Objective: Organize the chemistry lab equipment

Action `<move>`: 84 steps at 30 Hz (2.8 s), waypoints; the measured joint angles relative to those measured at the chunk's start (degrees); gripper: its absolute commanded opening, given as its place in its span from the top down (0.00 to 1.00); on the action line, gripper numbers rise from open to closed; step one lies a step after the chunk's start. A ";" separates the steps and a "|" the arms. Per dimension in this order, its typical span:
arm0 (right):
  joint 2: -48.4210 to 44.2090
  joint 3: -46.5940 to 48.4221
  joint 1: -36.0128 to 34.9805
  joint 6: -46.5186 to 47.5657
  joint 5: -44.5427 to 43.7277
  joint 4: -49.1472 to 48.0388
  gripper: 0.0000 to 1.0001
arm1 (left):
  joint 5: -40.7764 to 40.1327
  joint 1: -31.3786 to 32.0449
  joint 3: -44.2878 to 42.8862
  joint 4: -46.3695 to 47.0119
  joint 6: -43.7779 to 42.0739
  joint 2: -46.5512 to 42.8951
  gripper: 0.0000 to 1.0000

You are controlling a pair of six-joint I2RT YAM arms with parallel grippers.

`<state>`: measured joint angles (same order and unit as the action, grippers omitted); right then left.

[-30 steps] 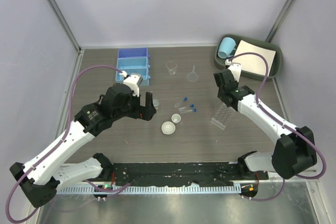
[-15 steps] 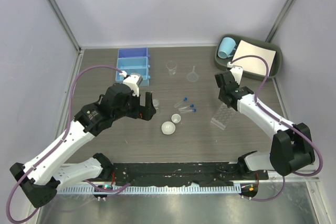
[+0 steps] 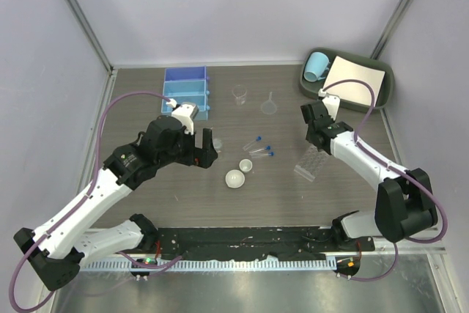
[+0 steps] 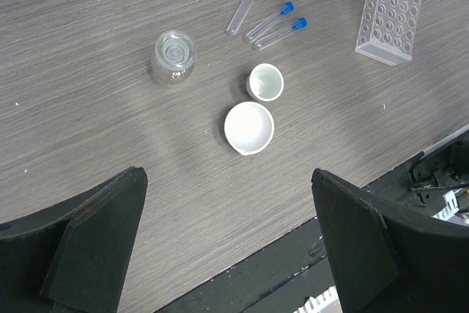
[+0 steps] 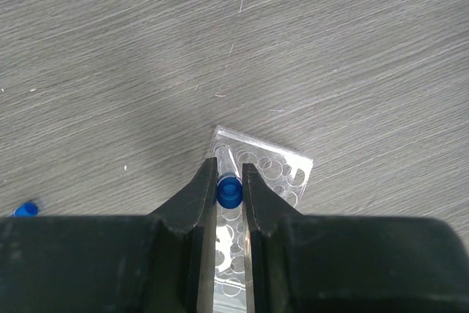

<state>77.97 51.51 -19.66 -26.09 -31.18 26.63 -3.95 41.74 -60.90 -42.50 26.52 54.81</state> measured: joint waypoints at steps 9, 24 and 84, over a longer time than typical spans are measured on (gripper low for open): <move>1.95 -0.72 0.31 -0.59 0.79 -1.29 0.99 | 0.39 -0.39 0.00 0.00 0.00 0.00 0.00; 2.97 -1.92 0.66 -1.86 1.55 -2.84 0.41 | 1.01 -0.76 0.00 0.02 0.00 1.31 0.00; -27.41 -0.46 -21.29 -3.23 2.62 14.03 0.34 | 5.31 -0.72 -32.98 4.00 -31.58 63.47 0.16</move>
<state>50.57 51.05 -40.95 -29.32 -28.56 40.66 1.37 41.01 -93.89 -38.50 -5.06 118.28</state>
